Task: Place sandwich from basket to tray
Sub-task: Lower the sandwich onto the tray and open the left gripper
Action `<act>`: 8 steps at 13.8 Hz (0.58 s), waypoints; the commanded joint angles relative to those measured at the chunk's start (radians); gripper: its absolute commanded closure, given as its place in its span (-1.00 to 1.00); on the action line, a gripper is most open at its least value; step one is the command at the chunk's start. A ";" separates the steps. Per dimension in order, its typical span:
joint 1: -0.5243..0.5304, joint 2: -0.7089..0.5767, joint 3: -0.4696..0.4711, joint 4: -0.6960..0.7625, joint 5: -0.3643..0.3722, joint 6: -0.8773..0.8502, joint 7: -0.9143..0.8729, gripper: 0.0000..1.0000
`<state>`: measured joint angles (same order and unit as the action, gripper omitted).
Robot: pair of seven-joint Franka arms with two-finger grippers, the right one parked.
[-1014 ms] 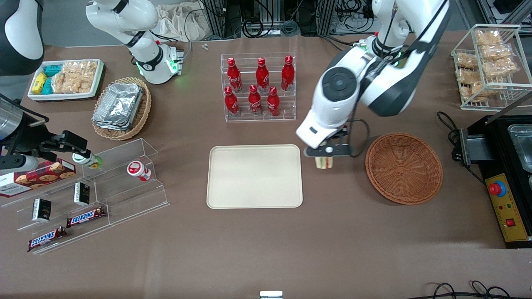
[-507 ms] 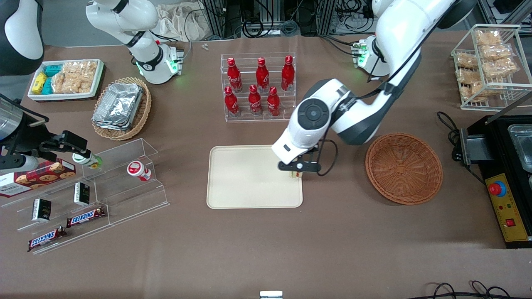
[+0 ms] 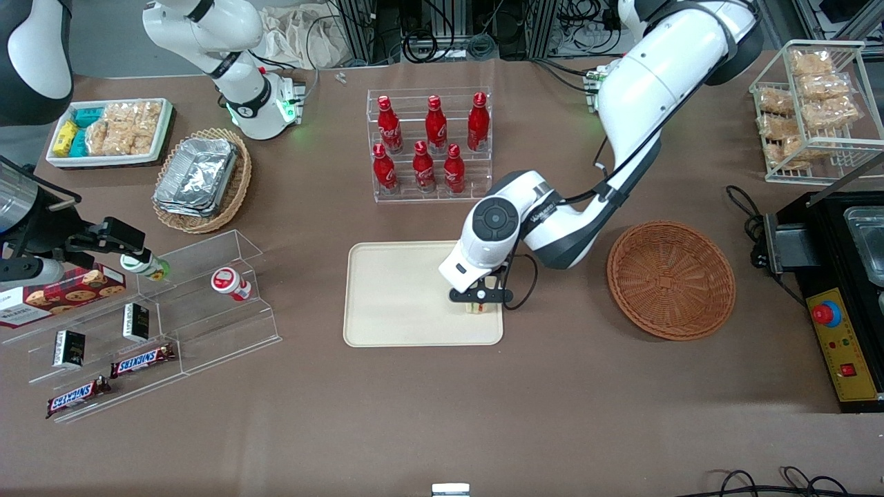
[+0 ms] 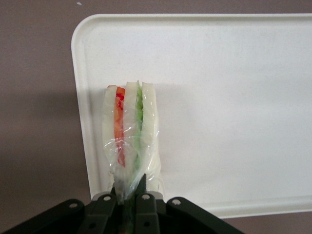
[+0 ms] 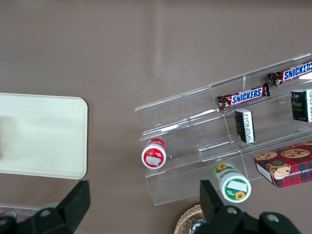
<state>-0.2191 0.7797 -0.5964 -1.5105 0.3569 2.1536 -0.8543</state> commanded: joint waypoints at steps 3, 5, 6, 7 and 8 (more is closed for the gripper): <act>-0.009 0.013 0.010 0.029 0.039 -0.008 -0.046 -0.91; 0.003 -0.008 0.009 0.030 0.034 -0.061 -0.048 -0.98; 0.010 -0.041 0.009 0.030 0.031 -0.119 -0.036 -0.98; 0.020 -0.077 0.006 0.029 0.031 -0.182 -0.025 -0.98; 0.021 -0.115 0.004 0.024 0.025 -0.239 -0.005 -0.98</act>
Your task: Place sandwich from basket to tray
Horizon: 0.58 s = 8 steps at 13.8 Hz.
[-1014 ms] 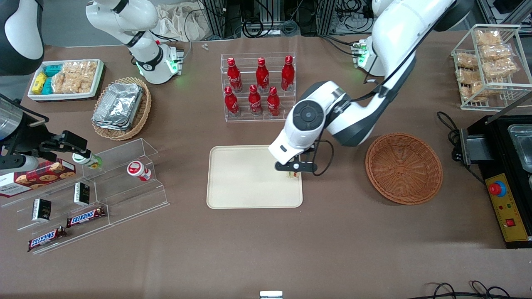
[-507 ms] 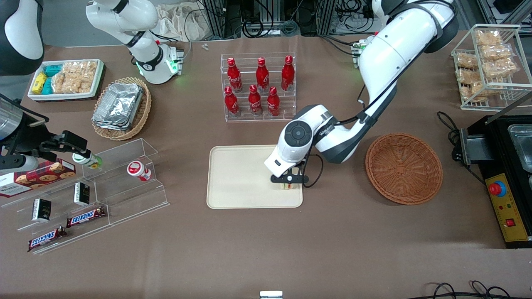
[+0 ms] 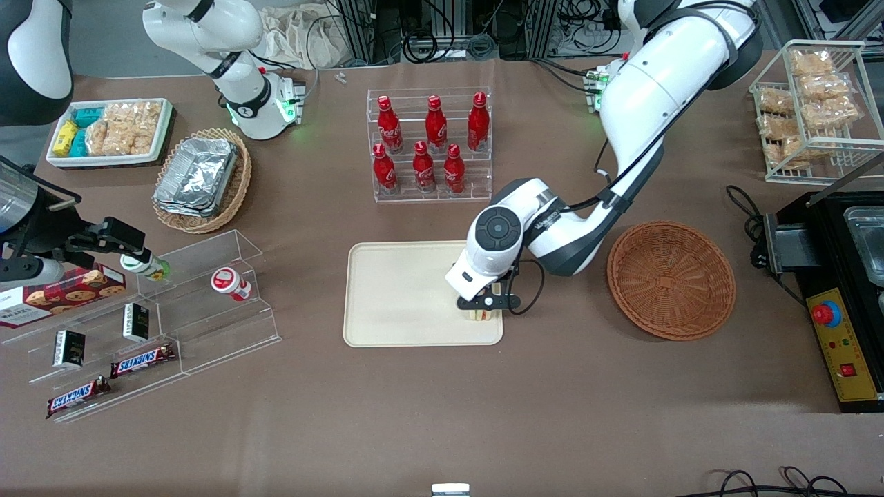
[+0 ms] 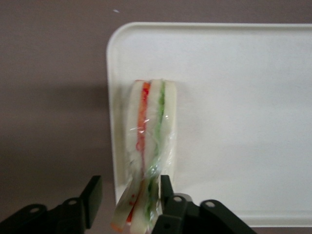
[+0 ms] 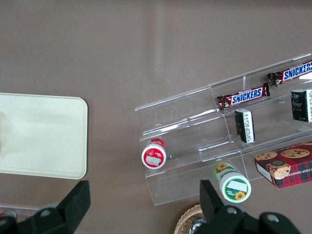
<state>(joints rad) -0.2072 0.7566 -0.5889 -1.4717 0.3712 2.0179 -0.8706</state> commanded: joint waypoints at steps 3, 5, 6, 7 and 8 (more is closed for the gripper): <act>0.086 -0.225 -0.008 -0.051 -0.023 -0.221 0.119 -0.98; 0.139 -0.304 -0.008 -0.059 -0.086 -0.298 0.230 -0.98; 0.178 -0.341 -0.008 -0.059 -0.107 -0.339 0.286 -0.98; 0.208 -0.380 -0.008 -0.058 -0.132 -0.379 0.350 -0.98; 0.248 -0.417 -0.006 -0.058 -0.150 -0.410 0.413 -0.98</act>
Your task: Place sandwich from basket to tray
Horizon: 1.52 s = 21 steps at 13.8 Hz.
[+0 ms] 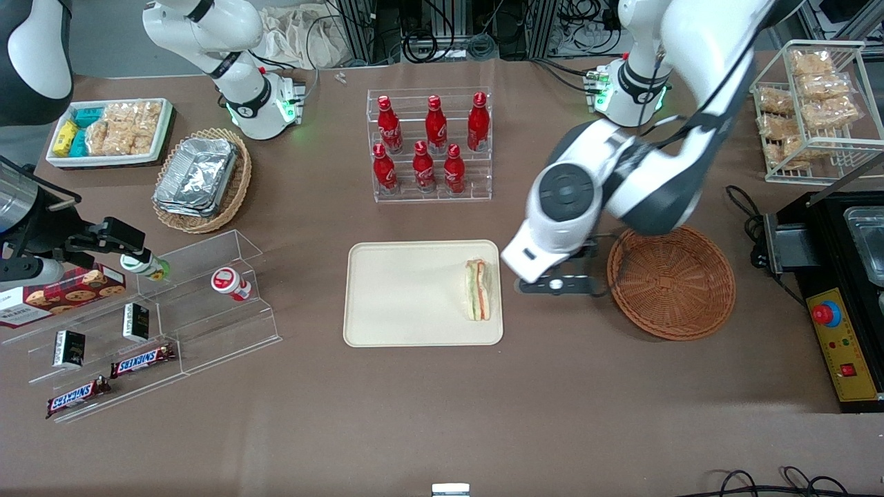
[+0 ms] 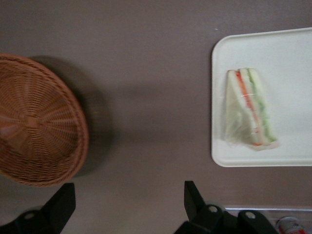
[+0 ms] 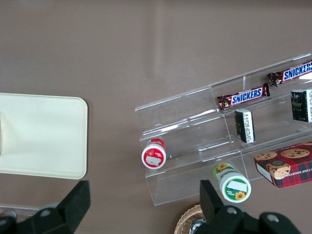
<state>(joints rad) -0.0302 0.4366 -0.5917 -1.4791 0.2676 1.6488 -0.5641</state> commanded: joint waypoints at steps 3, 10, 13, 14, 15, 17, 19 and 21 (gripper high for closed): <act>0.197 -0.192 -0.003 -0.046 -0.091 -0.134 0.281 -0.98; 0.384 -0.280 0.001 -0.006 -0.093 -0.248 0.342 -1.00; 0.392 -0.280 0.003 -0.007 -0.074 -0.264 0.351 -0.99; 0.392 -0.279 0.003 -0.007 -0.070 -0.262 0.351 -0.99; 0.394 -0.276 0.003 -0.009 -0.070 -0.253 0.351 -1.00; 0.395 -0.272 0.004 -0.012 -0.070 -0.233 0.351 -1.00; 0.398 -0.276 0.024 -0.013 -0.076 -0.207 0.351 -1.00; 0.394 -0.282 0.050 -0.027 -0.090 -0.176 0.351 -1.00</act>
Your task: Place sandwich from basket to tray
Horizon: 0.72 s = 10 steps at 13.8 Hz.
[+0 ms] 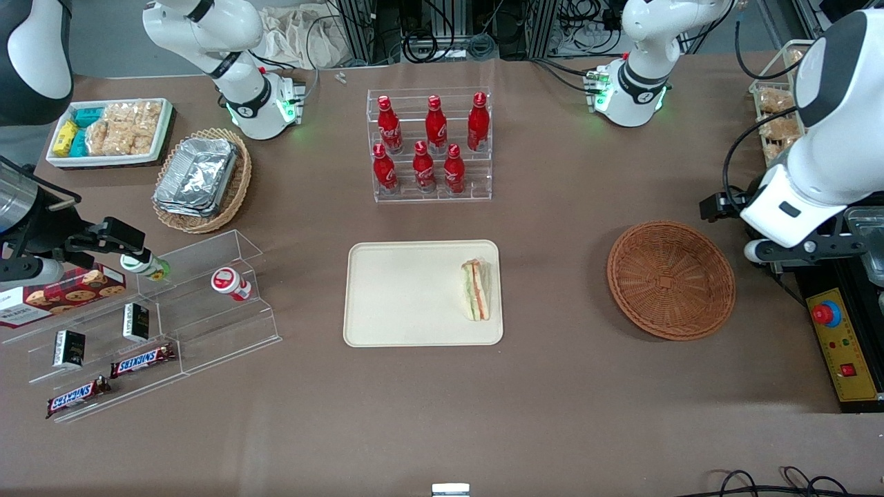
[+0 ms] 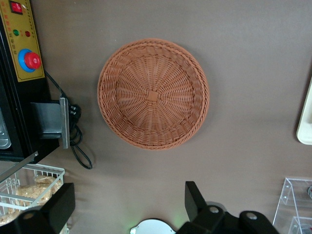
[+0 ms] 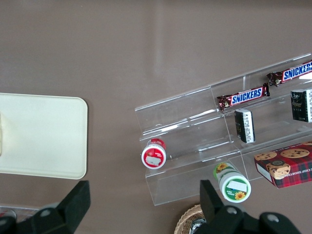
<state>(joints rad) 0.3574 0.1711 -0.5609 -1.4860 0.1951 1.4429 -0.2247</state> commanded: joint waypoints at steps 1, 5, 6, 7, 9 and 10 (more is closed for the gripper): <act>-0.017 -0.024 0.073 -0.026 -0.028 0.033 0.022 -1.00; -0.331 -0.132 0.493 -0.153 -0.129 0.159 0.181 -1.00; -0.365 -0.190 0.536 -0.254 -0.131 0.265 0.185 -1.00; -0.376 -0.232 0.552 -0.339 -0.131 0.362 0.185 -1.00; -0.377 -0.217 0.552 -0.341 -0.129 0.398 0.183 -1.00; -0.379 -0.199 0.552 -0.312 -0.129 0.393 0.185 -1.00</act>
<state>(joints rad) 0.0017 -0.0080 -0.0269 -1.7754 0.0790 1.8069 -0.0508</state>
